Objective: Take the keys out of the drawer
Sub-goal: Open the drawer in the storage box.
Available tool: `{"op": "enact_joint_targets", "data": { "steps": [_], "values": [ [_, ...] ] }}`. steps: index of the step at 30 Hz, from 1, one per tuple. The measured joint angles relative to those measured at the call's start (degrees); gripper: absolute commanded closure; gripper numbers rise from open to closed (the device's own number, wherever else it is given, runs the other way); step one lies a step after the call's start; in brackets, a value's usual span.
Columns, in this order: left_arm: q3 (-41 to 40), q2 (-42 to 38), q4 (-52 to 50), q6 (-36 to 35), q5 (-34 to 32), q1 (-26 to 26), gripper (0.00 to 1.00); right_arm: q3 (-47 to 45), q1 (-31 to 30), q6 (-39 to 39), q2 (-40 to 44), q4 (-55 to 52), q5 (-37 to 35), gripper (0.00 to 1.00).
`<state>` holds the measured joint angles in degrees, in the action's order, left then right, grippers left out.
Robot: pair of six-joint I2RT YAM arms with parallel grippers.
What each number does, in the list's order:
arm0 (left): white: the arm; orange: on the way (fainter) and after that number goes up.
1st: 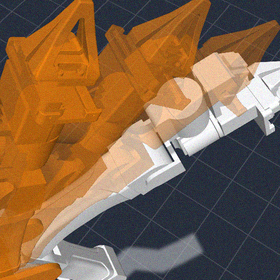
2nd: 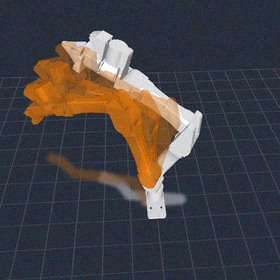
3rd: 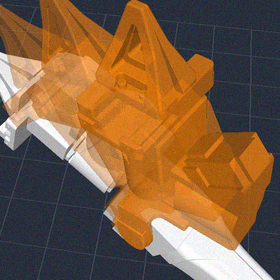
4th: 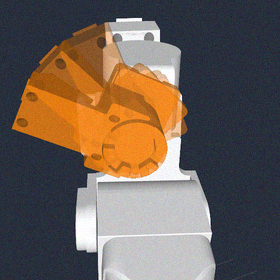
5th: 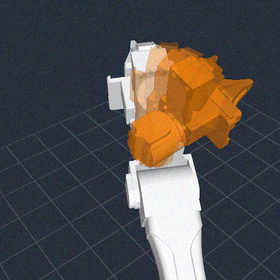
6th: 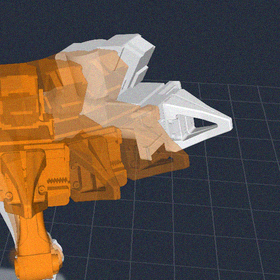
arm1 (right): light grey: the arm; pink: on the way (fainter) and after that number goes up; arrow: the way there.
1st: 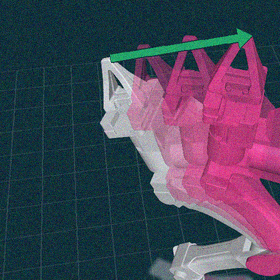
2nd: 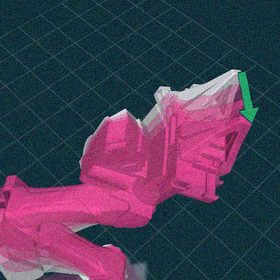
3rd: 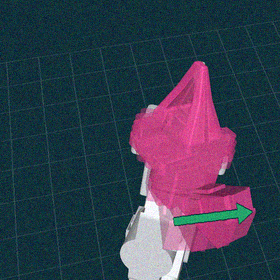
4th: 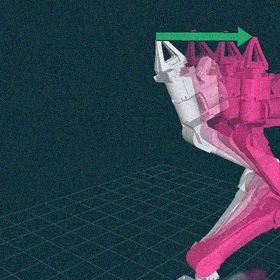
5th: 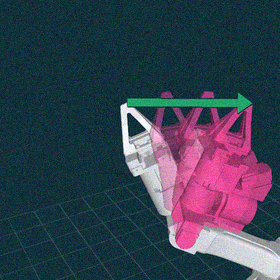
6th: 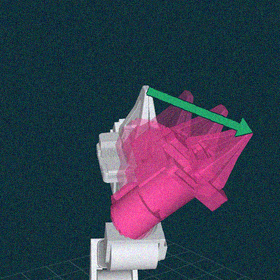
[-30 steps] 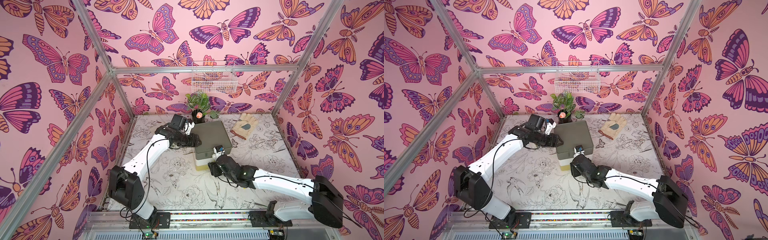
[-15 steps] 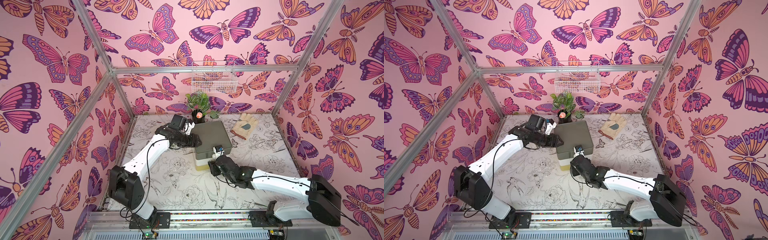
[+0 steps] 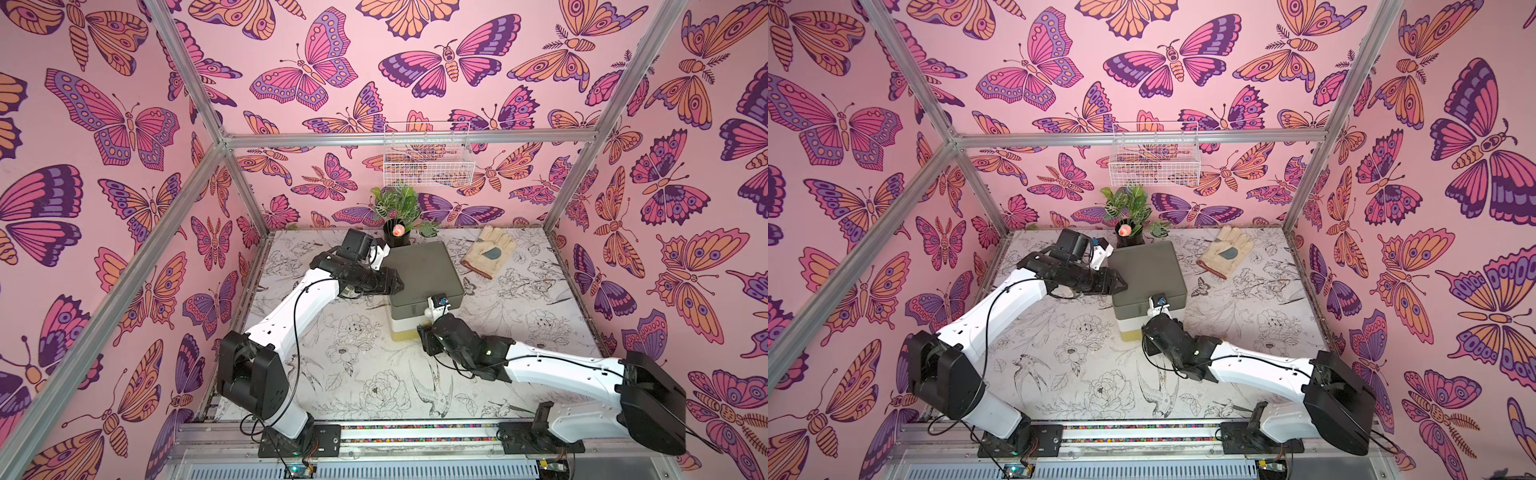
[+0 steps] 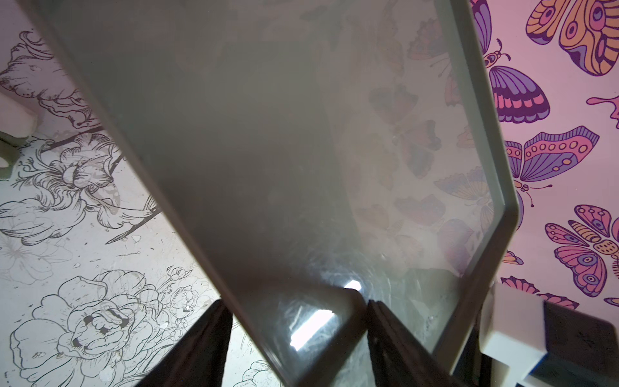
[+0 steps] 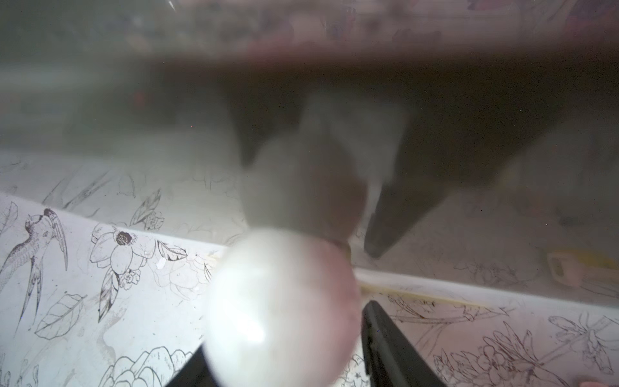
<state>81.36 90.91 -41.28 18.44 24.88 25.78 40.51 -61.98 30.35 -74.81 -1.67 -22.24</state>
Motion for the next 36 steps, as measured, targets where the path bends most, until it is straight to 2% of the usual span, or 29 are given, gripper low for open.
{"op": "enact_joint_targets", "data": {
  "steps": [12,27,32,36],
  "values": [
    [-0.8,-0.1,0.9,0.0,0.9,-0.3,0.31,-9.3,-0.9,-5.9,2.6,8.3,-1.8,0.39],
    [-1.5,-0.4,1.6,0.0,1.3,-0.5,0.31,-6.8,-1.0,-9.8,-3.2,15.3,-3.9,0.40],
    [-1.9,-0.6,2.1,0.0,1.7,-0.6,0.31,-5.4,-2.0,-10.9,-4.9,15.7,-5.2,0.44],
    [-2.0,-0.6,2.2,0.0,1.7,-0.7,0.31,-5.1,-2.2,-11.5,-5.2,15.4,-6.6,0.55]
  ]
}}
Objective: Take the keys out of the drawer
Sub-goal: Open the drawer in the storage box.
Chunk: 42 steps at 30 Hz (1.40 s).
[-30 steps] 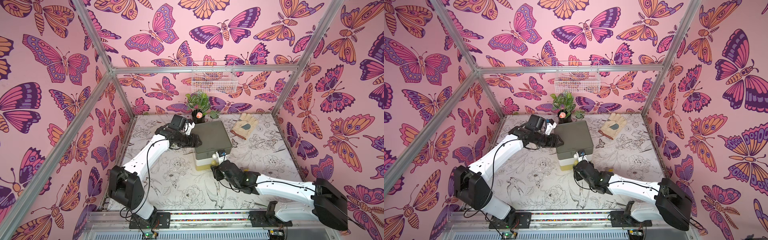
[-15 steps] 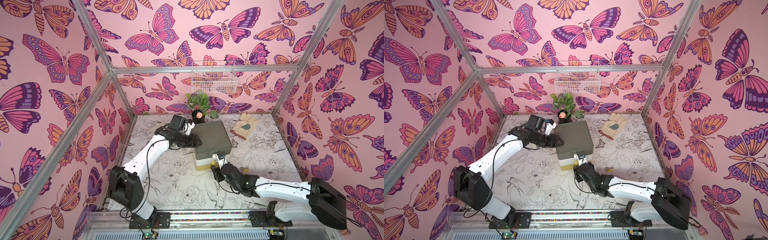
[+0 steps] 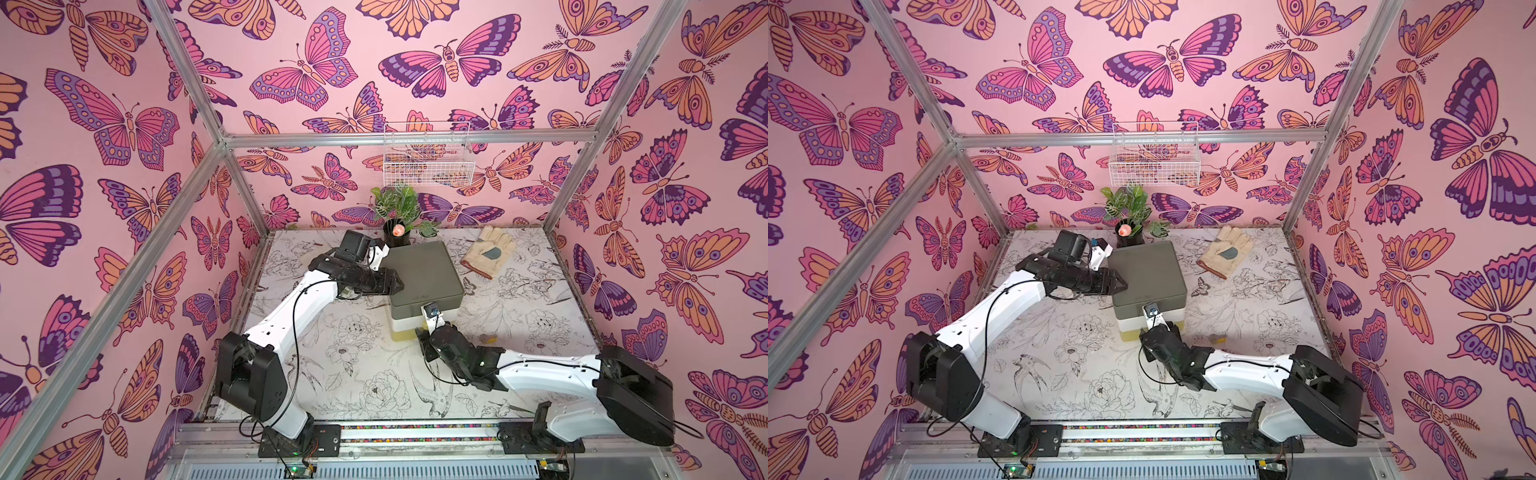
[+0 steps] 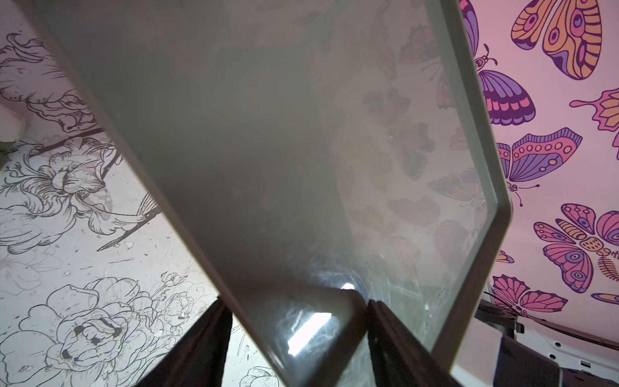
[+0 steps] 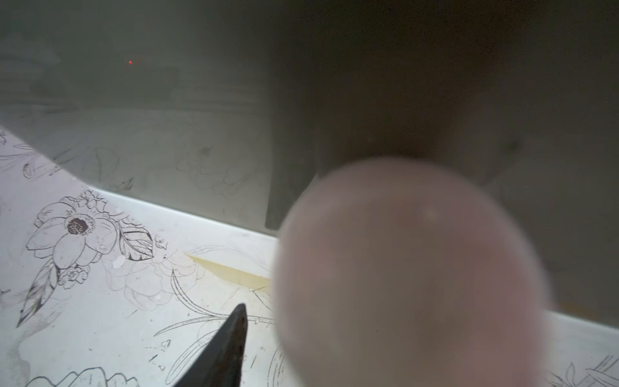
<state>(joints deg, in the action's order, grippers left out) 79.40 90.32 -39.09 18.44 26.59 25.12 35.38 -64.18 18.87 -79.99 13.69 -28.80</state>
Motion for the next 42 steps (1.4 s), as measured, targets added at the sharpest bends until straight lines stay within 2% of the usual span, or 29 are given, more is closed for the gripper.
{"op": "enact_joint_targets", "data": {
  "steps": [8,9,10,27,33,42],
  "values": [
    [0.0,0.0,0.1,0.0,0.0,0.0,0.31,0.3,0.0,-1.1,0.0,-1.4,-1.6,0.66],
    [-0.1,-0.1,0.1,0.0,0.0,0.0,0.31,0.3,0.0,-1.1,0.1,-1.4,-1.6,0.73],
    [-0.2,-0.1,0.1,0.0,0.0,0.0,0.31,0.3,0.0,-1.1,0.1,-1.6,-1.6,0.74],
    [-0.3,-0.2,0.1,0.0,0.0,0.0,0.31,-1.4,-1.3,3.9,7.1,-9.2,2.1,0.76],
    [-0.3,-0.2,0.1,0.0,0.0,0.0,0.31,-3.6,-5.3,7.4,12.9,-14.6,1.1,0.76],
    [-0.3,-0.2,0.1,0.1,0.0,0.0,0.31,-5.8,-13.2,13.8,19.1,-21.8,-4.3,0.76]
  ]
}}
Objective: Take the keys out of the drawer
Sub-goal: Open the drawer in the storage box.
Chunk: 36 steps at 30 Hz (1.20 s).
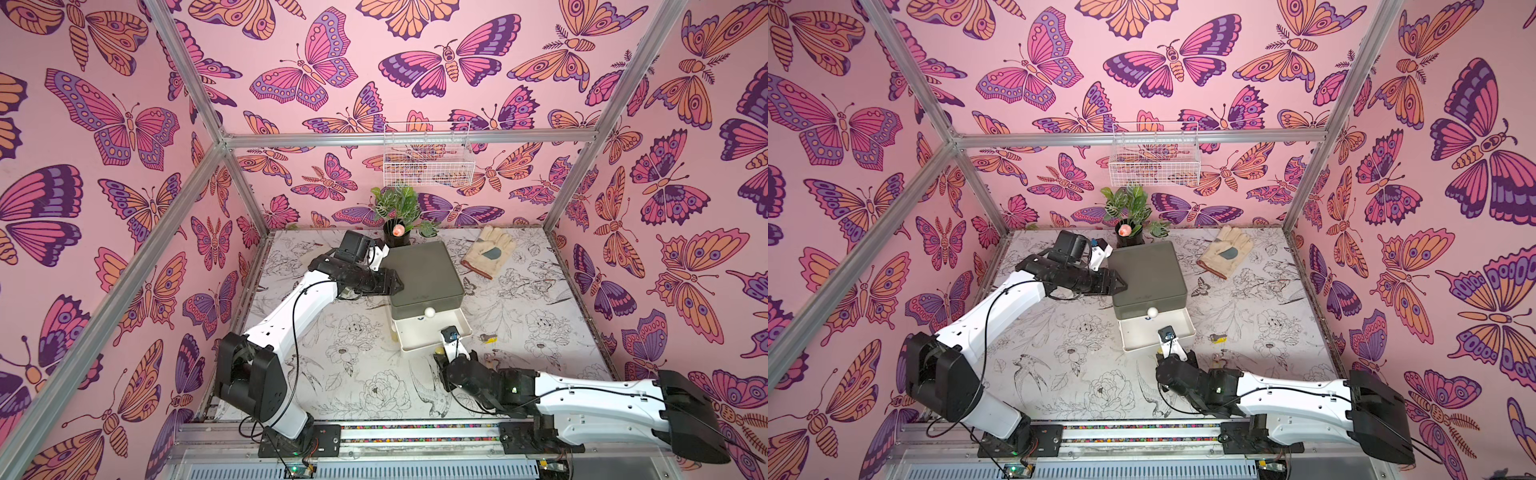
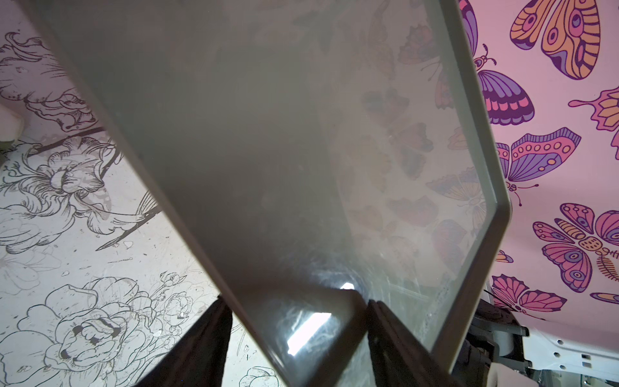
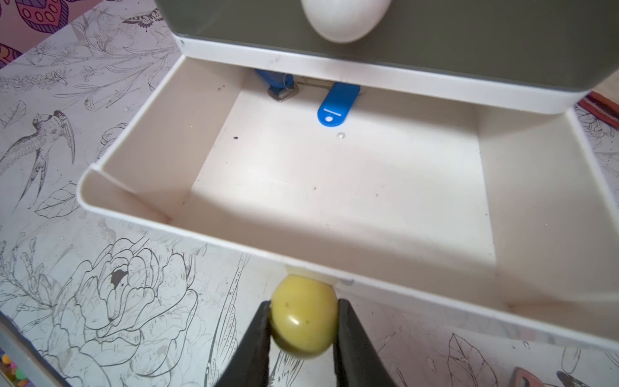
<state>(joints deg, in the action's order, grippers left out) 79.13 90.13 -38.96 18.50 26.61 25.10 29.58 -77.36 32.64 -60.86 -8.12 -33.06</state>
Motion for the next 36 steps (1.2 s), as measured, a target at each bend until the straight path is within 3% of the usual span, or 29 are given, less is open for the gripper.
{"op": "enact_joint_targets", "data": {
  "steps": [28,36],
  "values": [
    [-0.3,0.0,0.3,0.0,0.2,0.0,0.32,0.0,-13.5,12.4,2.0,-8.9,-11.3,0.75],
    [-0.3,0.0,0.3,0.2,0.2,0.0,0.32,0.0,-14.3,14.3,2.0,-9.5,-12.1,0.74]
  ]
}}
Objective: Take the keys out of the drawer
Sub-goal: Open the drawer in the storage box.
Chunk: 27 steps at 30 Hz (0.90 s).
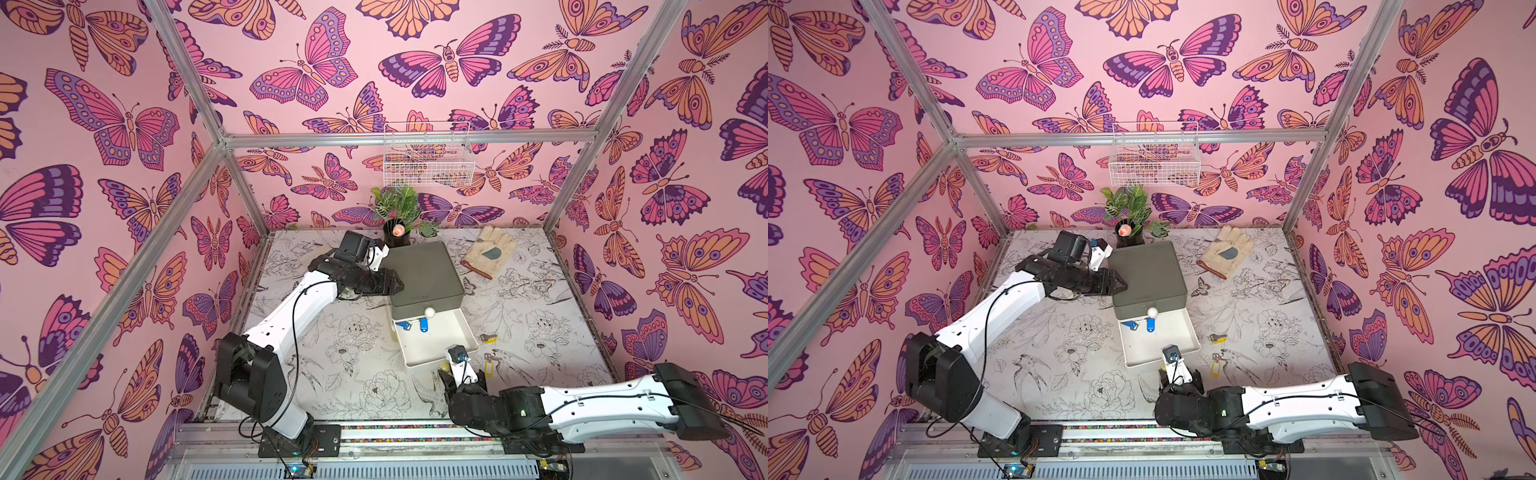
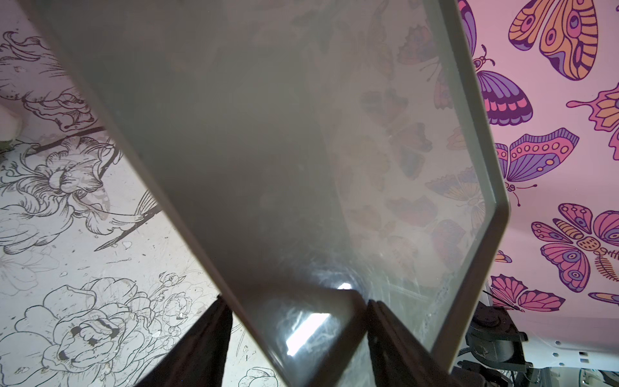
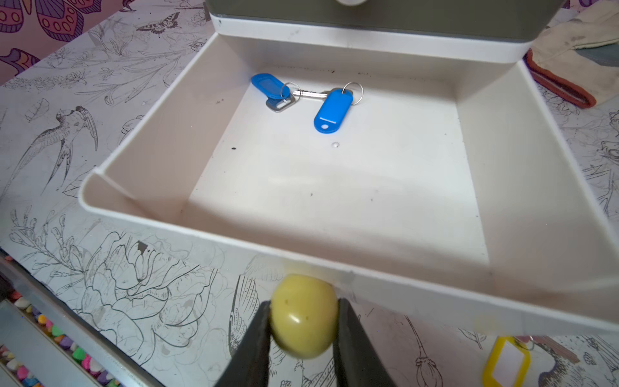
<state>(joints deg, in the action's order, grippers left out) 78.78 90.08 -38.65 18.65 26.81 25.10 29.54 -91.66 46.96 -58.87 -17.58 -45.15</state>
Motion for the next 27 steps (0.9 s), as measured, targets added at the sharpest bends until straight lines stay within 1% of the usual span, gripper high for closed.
{"op": "enact_joint_targets", "data": {
  "steps": [7,10,13,16,17,23,25,27],
  "values": [
    [-0.3,-0.1,0.3,0.1,0.0,0.0,0.32,0.0,-0.8,1.3,-0.1,0.2,0.0,0.73],
    [-0.3,-0.2,0.4,0.2,0.0,0.0,0.32,0.0,-0.9,1.3,-0.6,0.5,0.0,0.66],
    [-0.3,-0.2,0.4,0.2,0.0,0.0,0.32,0.0,-1.1,1.4,-1.3,0.7,0.0,0.54],
    [-0.4,-0.2,0.5,0.3,0.1,0.0,0.32,0.0,-1.2,1.7,-1.4,1.0,-0.7,0.45],
    [-0.5,-0.2,0.5,0.3,0.1,0.0,0.31,0.0,-1.2,1.7,-1.4,1.0,-1.0,0.44],
    [-0.7,-0.3,0.8,0.4,0.1,0.0,0.31,0.5,-1.2,2.1,0.3,-1.1,-1.6,0.43],
    [-0.7,-0.4,0.8,0.5,0.1,0.0,0.31,3.1,-1.3,2.6,1.4,-5.4,-0.4,0.43],
    [-0.7,-0.4,0.8,0.5,0.1,0.0,0.32,7.9,-1.5,3.8,2.7,-10.6,1.7,0.43]
  ]
}}
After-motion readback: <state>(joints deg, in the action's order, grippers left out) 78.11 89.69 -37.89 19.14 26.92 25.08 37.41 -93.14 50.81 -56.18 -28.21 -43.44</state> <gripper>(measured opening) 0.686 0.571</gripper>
